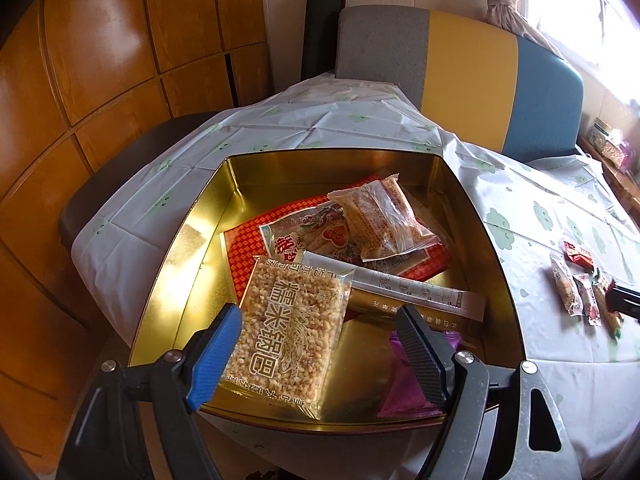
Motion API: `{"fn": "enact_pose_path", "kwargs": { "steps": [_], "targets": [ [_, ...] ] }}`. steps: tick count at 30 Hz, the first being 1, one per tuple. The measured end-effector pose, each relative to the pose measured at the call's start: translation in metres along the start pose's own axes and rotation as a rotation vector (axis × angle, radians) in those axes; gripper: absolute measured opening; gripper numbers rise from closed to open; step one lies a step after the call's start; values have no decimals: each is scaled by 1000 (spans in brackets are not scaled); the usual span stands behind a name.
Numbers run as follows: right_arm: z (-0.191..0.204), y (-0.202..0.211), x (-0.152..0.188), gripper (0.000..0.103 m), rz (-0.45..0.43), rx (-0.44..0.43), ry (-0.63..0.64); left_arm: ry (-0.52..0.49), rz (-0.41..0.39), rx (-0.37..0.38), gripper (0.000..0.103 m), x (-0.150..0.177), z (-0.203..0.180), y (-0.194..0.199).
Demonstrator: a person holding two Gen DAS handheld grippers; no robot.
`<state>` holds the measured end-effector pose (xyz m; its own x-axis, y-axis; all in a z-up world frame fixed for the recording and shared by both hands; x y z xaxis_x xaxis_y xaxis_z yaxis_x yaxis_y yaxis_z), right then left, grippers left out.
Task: Organize snacks
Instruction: 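Carry the red candy into the gold tray and open the right tool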
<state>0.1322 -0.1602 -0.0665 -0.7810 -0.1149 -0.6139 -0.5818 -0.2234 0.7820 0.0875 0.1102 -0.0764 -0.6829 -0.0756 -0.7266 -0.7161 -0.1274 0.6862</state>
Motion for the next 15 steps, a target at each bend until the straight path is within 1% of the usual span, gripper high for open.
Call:
{"fn": "enact_pose_path", "kwargs": {
  "steps": [5, 9, 15],
  "targets": [
    [68, -9, -11, 15, -9, -123, 66, -5, -18, -16, 80, -1, 5, 4],
    [119, -19, -24, 15, -16, -199, 126, 3, -40, -26, 80, -3, 12, 9],
    [172, -40, -39, 16, -13, -249, 191, 12, -58, -40, 80, -5, 23, 14]
  ]
}}
Point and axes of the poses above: each gripper's, at about its wrist camera, not at the fingertips, and y roughly against the way its jaws point, z to its left, x to its underside, the point moved 7 cm from there along -y, roughly the way its jaws point, and after that the axes turned 6 degrees about -z, right-handed, at the moved point
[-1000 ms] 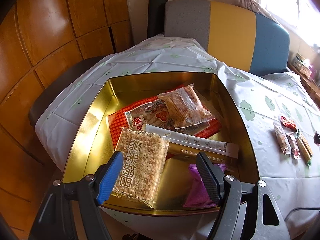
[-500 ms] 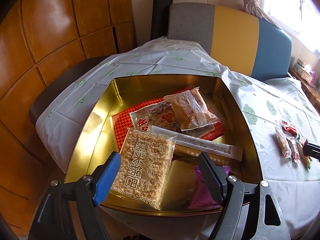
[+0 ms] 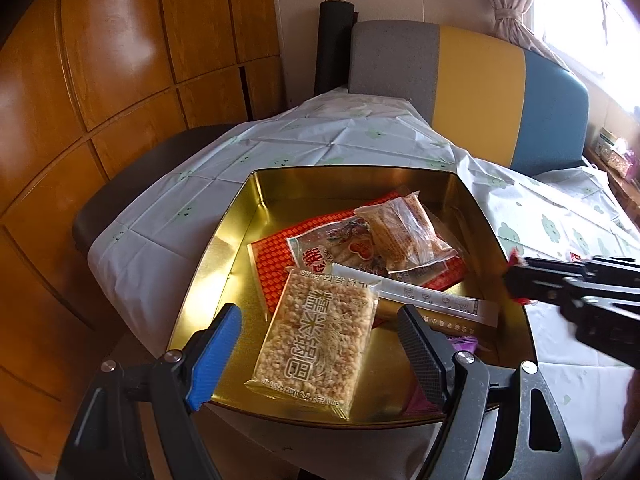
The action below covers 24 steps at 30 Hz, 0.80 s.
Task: Organize snacks
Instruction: 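Carry the red candy into the gold tray and open the right tool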
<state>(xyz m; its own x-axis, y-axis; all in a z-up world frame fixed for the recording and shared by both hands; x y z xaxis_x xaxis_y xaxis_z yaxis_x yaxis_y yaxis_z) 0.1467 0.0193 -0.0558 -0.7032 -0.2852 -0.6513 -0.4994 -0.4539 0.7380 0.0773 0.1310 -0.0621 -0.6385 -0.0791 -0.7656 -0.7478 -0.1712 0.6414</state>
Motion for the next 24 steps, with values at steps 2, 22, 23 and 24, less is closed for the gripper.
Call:
{"fn": "enact_pose_path", "kwargs": {
  "steps": [2, 22, 23, 24],
  "targets": [
    [8, -11, -3, 18, 13, -13, 7, 3, -7, -3, 80, -1, 3, 1],
    [-3, -1, 6, 29, -19, 59, -24, 2, -39, 11, 80, -5, 1, 13],
    [-5, 2, 7, 29, -24, 65, -23, -1, -41, 13, 80, -6, 0, 14],
    [-6, 5, 8, 29, -28, 73, -23, -4, -42, 15, 80, -6, -1, 15]
  ]
}}
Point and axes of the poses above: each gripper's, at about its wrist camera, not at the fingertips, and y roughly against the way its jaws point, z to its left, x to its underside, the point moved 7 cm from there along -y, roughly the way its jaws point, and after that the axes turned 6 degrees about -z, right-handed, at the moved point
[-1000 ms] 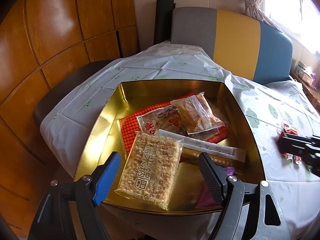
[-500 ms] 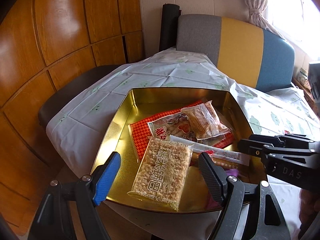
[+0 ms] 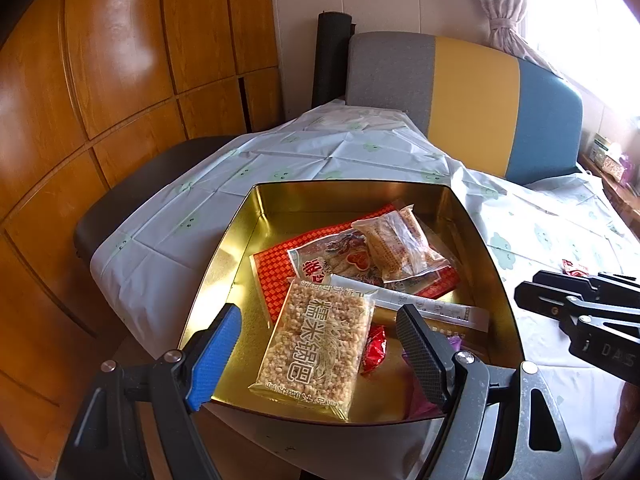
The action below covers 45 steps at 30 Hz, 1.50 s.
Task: Organize snacks
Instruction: 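Carry the red candy into the gold tray and open the right tool, then move both tools back over the loose snacks on the cloth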
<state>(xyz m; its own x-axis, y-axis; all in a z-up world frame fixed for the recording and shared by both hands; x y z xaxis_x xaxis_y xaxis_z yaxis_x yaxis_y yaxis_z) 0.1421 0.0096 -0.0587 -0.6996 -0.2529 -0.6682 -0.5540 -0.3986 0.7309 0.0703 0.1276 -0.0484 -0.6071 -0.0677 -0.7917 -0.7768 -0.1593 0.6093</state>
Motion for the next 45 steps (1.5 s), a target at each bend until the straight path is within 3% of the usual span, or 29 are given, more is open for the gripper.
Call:
{"fn": "enact_pose_path", "kwargs": {
  "steps": [19, 33, 37, 41, 45],
  "targets": [
    [-75, 48, 26, 29, -23, 160, -56, -119, -28, 98, 80, -6, -55, 16],
    [-191, 106, 49, 29, -6, 397, -120, -320, -81, 284, 80, -15, -162, 36],
    [-230, 120, 61, 29, -9, 463, -184, -381, -83, 327, 80, -12, -194, 40],
    [-266, 131, 72, 29, -17, 511, -325, -432, -80, 358, 80, -10, -223, 41],
    [-284, 140, 75, 29, -39, 527, -415, -466, -65, 388, 80, -5, -248, 39]
  ]
}}
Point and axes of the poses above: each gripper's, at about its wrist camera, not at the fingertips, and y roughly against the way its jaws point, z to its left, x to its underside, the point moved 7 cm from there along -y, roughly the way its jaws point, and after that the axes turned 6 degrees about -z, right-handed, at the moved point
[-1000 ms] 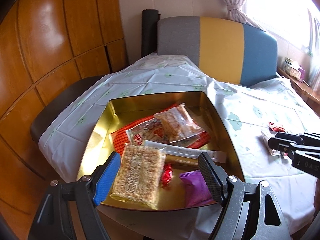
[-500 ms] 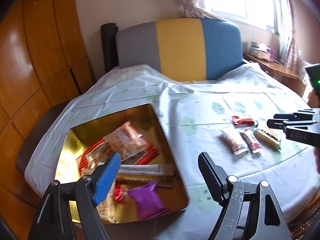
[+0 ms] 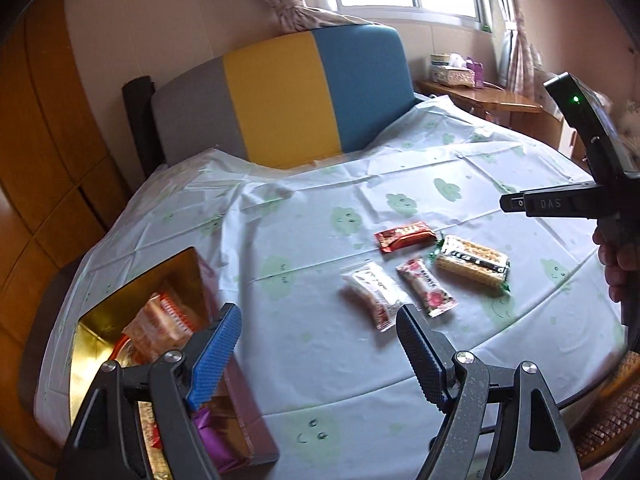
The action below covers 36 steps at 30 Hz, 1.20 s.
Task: Organize snacks
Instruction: 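Move both tools back over the loose snacks on the cloth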
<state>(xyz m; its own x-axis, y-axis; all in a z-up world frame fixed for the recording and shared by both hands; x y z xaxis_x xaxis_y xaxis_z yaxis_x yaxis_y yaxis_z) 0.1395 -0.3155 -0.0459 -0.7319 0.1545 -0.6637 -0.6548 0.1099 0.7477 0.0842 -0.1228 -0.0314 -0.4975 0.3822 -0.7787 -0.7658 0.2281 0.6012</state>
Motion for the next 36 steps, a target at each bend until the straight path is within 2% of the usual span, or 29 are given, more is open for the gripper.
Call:
{"fn": "enact_pose_path", "kwargs": {
  "steps": [5, 18, 32, 36],
  "targets": [
    [-11, -5, 4, 29, 34, 49, -34, -39, 27, 36, 80, -2, -25, -17],
    [-28, -5, 2, 29, 41, 79, -93, -92, 90, 99, 80, -5, -70, -55],
    [-26, -9, 2, 29, 57, 52, -102, -108, 139, 130, 80, -1, -84, -83],
    [-26, -10, 3, 29, 64, 46, -105, -38, 160, 158, 80, -4, -70, -90]
  ]
}}
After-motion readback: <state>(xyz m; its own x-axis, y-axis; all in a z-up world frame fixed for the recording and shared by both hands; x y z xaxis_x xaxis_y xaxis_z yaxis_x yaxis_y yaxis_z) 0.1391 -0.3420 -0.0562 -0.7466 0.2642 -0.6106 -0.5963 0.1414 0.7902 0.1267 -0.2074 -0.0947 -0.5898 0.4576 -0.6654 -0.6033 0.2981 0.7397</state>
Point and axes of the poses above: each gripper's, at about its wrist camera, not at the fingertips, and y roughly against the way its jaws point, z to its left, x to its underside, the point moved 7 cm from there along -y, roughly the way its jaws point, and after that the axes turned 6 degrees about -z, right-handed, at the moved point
